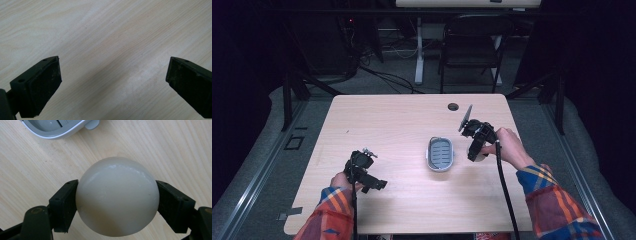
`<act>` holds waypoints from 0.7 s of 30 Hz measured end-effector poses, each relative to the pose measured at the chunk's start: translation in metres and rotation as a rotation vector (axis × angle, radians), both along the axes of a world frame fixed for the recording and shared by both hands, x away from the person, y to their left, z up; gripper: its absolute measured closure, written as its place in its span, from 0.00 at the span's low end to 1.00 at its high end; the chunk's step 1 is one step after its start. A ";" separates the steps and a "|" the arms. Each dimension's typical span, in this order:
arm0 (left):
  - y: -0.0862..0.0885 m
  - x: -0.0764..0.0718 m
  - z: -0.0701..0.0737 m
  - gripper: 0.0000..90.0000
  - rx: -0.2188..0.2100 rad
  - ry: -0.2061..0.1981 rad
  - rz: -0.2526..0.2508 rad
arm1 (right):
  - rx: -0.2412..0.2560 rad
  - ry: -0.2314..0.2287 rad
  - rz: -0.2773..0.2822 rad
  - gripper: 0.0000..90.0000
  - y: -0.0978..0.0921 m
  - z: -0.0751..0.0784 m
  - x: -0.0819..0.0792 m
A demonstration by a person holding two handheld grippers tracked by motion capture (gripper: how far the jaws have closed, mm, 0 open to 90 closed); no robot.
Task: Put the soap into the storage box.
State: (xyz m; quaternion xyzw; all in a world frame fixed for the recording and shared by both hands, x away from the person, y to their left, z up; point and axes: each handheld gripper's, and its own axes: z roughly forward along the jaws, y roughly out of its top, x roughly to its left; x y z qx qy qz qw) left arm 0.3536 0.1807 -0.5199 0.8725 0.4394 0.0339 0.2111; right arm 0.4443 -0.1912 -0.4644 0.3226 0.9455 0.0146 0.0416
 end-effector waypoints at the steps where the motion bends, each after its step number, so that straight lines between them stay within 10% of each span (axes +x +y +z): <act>1: 0.000 0.000 0.000 0.00 0.000 0.000 0.000 | 0.004 -0.003 -0.003 0.26 0.002 0.002 0.000; 21: 0.000 0.000 -0.001 0.00 -0.003 0.009 -0.007 | -0.005 -0.030 0.048 0.26 0.028 0.032 0.010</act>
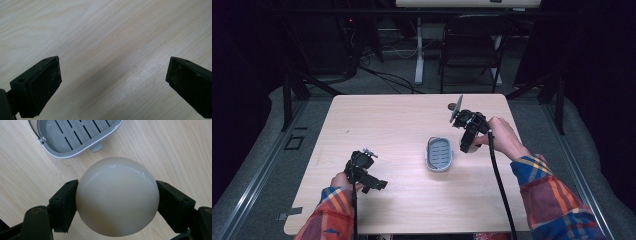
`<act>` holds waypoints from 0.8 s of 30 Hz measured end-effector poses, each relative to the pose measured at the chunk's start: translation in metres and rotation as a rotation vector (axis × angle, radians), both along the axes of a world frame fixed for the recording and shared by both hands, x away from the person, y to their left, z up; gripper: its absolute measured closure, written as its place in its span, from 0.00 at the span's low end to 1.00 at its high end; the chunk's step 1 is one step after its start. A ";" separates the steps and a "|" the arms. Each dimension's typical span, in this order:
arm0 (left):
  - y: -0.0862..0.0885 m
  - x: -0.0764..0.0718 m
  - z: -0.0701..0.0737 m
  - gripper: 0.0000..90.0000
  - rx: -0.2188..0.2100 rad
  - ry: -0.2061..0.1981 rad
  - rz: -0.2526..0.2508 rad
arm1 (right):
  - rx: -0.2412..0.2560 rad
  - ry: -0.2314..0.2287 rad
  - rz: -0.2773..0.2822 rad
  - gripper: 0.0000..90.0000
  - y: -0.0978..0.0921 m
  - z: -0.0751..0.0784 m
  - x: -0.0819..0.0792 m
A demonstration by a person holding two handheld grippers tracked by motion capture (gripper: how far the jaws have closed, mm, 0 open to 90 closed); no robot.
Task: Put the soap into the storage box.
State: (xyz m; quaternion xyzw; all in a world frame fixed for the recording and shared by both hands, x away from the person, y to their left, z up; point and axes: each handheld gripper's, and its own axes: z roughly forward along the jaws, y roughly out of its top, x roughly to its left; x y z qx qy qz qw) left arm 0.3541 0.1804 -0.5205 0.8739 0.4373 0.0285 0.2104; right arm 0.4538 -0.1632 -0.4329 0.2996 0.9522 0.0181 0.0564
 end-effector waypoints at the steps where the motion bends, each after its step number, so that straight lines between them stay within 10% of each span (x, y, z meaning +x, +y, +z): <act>1: 0.000 0.000 0.000 0.00 -0.002 0.000 0.001 | -0.001 0.003 0.005 0.26 0.003 0.001 0.001; 24: 0.000 0.000 -0.001 0.00 -0.009 0.008 0.004 | 0.023 -0.003 0.071 0.26 0.045 -0.001 0.007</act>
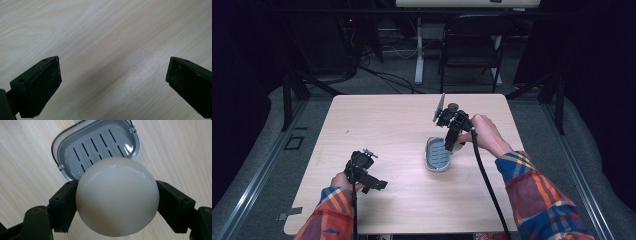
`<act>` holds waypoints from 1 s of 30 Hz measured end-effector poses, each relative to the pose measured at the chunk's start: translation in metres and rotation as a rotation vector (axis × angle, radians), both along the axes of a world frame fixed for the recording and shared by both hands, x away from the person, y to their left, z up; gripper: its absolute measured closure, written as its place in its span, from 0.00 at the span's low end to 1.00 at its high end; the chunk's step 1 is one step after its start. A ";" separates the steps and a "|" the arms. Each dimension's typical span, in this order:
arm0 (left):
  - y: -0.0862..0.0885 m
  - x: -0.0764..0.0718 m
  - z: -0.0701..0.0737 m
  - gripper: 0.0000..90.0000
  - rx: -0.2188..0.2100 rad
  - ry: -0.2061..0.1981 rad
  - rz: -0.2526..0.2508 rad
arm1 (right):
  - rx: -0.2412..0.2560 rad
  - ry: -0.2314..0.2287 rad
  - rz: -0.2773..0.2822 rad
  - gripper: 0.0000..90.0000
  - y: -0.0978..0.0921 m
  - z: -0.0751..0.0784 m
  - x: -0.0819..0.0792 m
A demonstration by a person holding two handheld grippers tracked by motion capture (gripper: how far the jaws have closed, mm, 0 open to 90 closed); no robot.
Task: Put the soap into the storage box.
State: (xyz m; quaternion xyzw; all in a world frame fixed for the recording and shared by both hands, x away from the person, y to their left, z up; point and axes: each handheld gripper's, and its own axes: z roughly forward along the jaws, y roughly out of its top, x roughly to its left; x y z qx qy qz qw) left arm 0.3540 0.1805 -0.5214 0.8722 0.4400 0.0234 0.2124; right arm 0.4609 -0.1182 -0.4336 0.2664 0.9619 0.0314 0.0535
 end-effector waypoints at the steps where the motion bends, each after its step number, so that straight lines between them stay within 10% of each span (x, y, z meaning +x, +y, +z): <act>1: 0.000 0.000 0.000 0.00 0.000 0.000 0.000 | 0.000 0.002 0.005 0.26 0.002 -0.002 0.001; 30: 0.000 0.000 0.000 0.00 0.005 0.000 -0.004 | 0.033 0.059 0.045 0.26 0.038 -0.048 0.014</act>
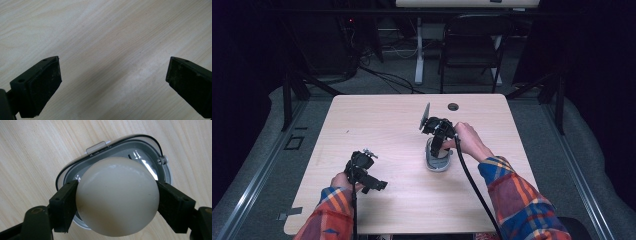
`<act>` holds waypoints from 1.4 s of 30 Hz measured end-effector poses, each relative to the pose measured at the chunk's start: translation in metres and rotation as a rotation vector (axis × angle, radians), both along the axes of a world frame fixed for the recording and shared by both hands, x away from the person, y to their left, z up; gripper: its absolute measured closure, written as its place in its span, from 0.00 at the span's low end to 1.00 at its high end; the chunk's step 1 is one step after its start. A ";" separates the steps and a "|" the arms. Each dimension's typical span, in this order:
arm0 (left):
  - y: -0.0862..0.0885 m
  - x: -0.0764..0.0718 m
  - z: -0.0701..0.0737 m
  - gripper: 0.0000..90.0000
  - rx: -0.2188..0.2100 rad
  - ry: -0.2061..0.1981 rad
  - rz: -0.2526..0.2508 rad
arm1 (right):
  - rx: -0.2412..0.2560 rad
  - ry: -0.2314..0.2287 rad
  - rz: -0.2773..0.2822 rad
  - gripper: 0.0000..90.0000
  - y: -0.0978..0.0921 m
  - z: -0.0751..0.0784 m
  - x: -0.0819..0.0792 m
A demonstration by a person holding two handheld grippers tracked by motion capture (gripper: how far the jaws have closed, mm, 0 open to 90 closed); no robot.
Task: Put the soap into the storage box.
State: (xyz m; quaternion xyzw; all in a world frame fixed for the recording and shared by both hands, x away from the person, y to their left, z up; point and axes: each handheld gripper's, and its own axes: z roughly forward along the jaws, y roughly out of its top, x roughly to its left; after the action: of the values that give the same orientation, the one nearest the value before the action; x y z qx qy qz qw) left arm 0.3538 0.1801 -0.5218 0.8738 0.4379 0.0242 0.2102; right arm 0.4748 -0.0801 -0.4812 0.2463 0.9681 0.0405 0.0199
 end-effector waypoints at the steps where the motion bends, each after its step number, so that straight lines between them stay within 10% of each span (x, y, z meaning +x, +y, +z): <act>1: 0.000 0.000 0.000 0.00 0.001 0.000 -0.001 | 0.002 -0.002 0.001 0.26 0.000 -0.001 0.000; 42: -0.001 0.000 -0.001 0.00 0.006 0.008 -0.013 | 0.022 0.019 -0.025 0.25 -0.017 -0.025 0.003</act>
State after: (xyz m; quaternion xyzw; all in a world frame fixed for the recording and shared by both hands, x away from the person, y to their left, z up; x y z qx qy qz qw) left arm 0.3536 0.1792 -0.5224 0.8773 0.4328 0.0206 0.2061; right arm 0.4777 -0.0967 -0.5059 0.2591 0.9646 0.0488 0.0087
